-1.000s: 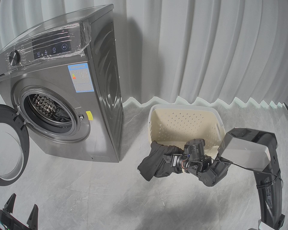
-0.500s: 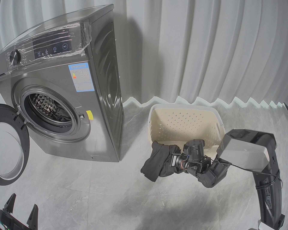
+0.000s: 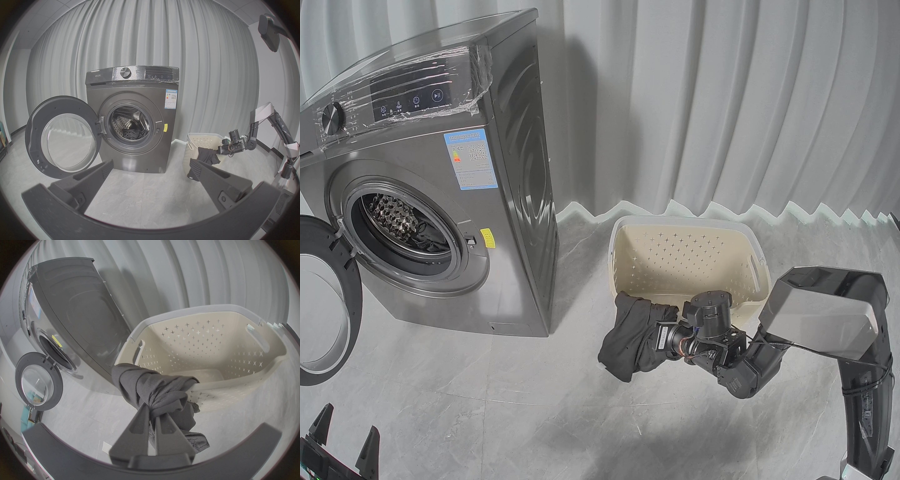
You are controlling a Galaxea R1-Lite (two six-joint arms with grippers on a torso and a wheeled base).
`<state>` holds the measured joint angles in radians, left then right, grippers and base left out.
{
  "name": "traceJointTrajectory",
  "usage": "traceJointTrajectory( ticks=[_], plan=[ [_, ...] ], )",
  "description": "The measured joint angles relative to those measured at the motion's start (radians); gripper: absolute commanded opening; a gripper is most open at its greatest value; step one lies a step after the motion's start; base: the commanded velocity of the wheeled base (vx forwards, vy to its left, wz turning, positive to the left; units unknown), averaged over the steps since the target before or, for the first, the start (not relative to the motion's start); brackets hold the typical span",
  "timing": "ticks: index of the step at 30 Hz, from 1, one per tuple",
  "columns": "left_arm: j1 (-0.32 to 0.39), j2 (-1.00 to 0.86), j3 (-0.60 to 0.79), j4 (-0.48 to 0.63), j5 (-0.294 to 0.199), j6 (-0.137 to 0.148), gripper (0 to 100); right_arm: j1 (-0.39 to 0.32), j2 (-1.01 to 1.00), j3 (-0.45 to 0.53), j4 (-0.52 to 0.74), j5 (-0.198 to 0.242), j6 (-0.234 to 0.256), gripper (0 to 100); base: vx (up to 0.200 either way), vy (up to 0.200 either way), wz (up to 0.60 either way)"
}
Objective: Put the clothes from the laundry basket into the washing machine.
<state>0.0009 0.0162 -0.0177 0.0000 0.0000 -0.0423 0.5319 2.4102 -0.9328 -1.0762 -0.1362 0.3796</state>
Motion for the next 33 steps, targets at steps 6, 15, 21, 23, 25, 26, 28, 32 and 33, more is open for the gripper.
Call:
traceJointTrajectory(
  ticks=[6, 15, 21, 23, 25, 26, 28, 32, 33],
  plan=[
    [0.0, 0.0, 0.0, 0.0, 0.0, 0.0, 100, 0.017, -0.107, 0.072, -0.003, 0.0, -0.008, 0, 0.0, 0.0, 0.0],
    [0.0, 0.0, 0.0, 0.0, 0.0, -0.001, 100, 0.026, -0.299, 0.18, -0.012, 0.0, -0.012, 0, 0.0, 0.0, 0.0],
    [0.0, 0.0, 0.0, 0.0, 0.001, -0.002, 100, 0.026, -0.437, 0.24, -0.061, 0.001, -0.053, 0, 0.0, 0.0, 0.0],
    [0.0, 0.0, 0.0, 0.0, 0.001, -0.002, 100, 0.029, -0.489, 0.257, -0.068, 0.001, -0.074, 0, 0.0, 0.0, 0.0],
    [0.001, 0.0, 0.0, 0.0, 0.001, -0.002, 100, 0.035, -0.539, 0.274, -0.071, 0.001, -0.089, 0, 0.0, 0.0, 0.0],
    [0.001, 0.0, 0.0, 0.0, 0.001, -0.002, 100, 0.041, -0.566, 0.283, -0.075, 0.002, -0.095, 0, 0.0, 0.0, 0.0],
    [0.001, 0.0, 0.0, 0.0, 0.0, -0.002, 100, 0.057, -0.619, 0.301, -0.077, 0.006, -0.102, 0, 0.0, 0.0, 0.0],
    [0.0, 0.0, 0.0, 0.0, 0.0, -0.002, 100, 0.09, -0.711, 0.32, -0.08, 0.011, -0.122, 0, 0.0, 0.0, 0.0],
    [0.0, 0.0, 0.0, 0.001, 0.0, -0.001, 100, 0.095, -0.728, 0.322, -0.082, 0.011, -0.131, 0, 0.0, 0.0, 0.0]
  ],
)
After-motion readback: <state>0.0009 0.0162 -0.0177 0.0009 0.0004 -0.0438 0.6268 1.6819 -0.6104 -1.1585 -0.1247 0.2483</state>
